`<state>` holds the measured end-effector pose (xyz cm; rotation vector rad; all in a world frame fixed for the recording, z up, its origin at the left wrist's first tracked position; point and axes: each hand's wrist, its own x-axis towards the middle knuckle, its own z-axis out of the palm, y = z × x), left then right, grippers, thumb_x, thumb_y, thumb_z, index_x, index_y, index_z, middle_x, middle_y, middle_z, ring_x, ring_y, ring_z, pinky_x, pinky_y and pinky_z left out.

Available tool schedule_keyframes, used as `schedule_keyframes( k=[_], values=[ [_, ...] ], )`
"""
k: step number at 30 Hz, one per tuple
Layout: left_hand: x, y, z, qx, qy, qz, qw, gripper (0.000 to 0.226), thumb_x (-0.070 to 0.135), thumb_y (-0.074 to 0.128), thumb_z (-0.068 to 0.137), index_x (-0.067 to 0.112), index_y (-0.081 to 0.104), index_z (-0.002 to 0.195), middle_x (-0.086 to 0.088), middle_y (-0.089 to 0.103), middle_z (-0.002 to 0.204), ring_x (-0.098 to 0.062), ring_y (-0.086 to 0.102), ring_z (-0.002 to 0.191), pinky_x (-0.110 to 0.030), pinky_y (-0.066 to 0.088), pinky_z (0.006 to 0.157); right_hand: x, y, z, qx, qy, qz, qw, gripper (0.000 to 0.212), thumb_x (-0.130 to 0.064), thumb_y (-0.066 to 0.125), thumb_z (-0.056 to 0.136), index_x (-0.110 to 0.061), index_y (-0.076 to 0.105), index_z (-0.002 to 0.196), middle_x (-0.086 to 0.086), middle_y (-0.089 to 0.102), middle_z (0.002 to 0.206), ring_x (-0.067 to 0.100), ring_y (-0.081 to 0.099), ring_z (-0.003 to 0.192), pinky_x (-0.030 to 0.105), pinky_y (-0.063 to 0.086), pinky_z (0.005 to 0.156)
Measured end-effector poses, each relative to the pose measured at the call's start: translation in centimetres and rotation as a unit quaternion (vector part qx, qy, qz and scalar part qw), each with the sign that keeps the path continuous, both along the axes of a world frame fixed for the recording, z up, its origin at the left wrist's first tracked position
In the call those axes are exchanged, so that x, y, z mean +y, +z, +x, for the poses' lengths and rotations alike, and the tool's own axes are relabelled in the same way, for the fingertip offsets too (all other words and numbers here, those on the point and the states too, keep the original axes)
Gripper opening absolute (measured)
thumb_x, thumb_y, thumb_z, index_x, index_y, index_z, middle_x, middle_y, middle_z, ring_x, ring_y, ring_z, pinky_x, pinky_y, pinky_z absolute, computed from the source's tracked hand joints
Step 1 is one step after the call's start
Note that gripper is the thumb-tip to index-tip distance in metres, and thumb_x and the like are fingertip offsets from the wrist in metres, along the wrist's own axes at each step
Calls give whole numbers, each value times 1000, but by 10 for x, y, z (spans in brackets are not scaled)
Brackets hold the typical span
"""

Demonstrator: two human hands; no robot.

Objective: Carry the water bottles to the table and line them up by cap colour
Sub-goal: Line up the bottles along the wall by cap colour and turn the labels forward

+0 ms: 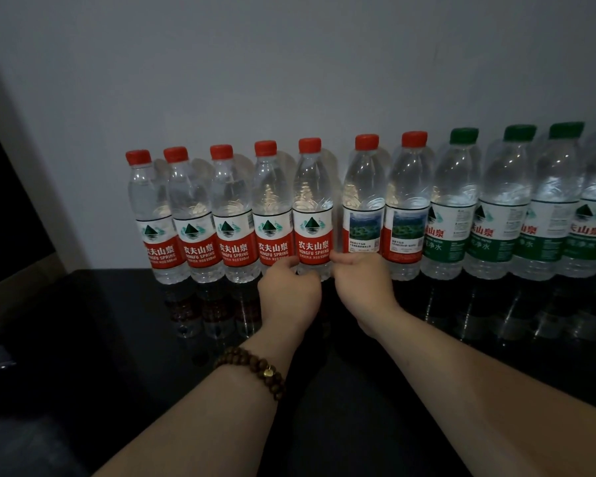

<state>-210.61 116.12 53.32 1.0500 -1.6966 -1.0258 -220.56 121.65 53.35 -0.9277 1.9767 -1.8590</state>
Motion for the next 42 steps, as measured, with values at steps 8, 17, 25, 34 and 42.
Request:
schedule_keyframes(
  k=[8, 17, 25, 34, 42],
  values=[
    [5, 3, 2, 20, 3, 24, 1000, 18, 15, 70, 85, 26, 58, 93, 4, 65, 95, -9, 63, 78, -21, 43, 54, 4, 4, 1, 24, -90, -32, 995, 34, -4, 59, 88, -17, 80, 111, -9, 78, 106, 3, 62, 92, 14, 44, 77],
    [26, 9, -4, -84, -139, -53, 985, 44, 18, 68, 83, 42, 54, 117, 8, 68, 68, -4, 65, 60, -28, 53, 59, 41, 20, -26, 92, -182, 17, 979, 32, -3, 56, 86, -19, 83, 89, -4, 76, 85, 17, 68, 83, 23, 51, 74],
    [35, 6, -12, -150, -174, -35, 973, 84, 29, 68, 77, 50, 33, 151, 8, 71, 78, -11, 69, 82, -38, 58, 80, 49, 16, -26, 73, -168, 17, 983, 36, 2, 54, 88, -10, 80, 109, 8, 77, 113, 25, 69, 108, 23, 48, 93],
    [42, 6, -20, -164, -121, -70, 976, 74, 41, 53, 66, 75, 18, 121, 16, 68, 88, -8, 62, 81, -28, 43, 61, 42, 11, -36, -16, -147, -34, 988, 35, 0, 57, 84, -12, 81, 107, 4, 78, 111, 18, 68, 104, 26, 50, 93],
    [32, 4, -27, -55, -130, -70, 987, 69, 57, 53, 61, 47, 59, 129, 12, 73, 80, -4, 69, 75, -26, 54, 70, 43, 11, -39, 2, -122, -17, 992, 32, -1, 61, 88, -15, 80, 110, -1, 76, 115, 10, 62, 101, 21, 46, 91]
  ],
)
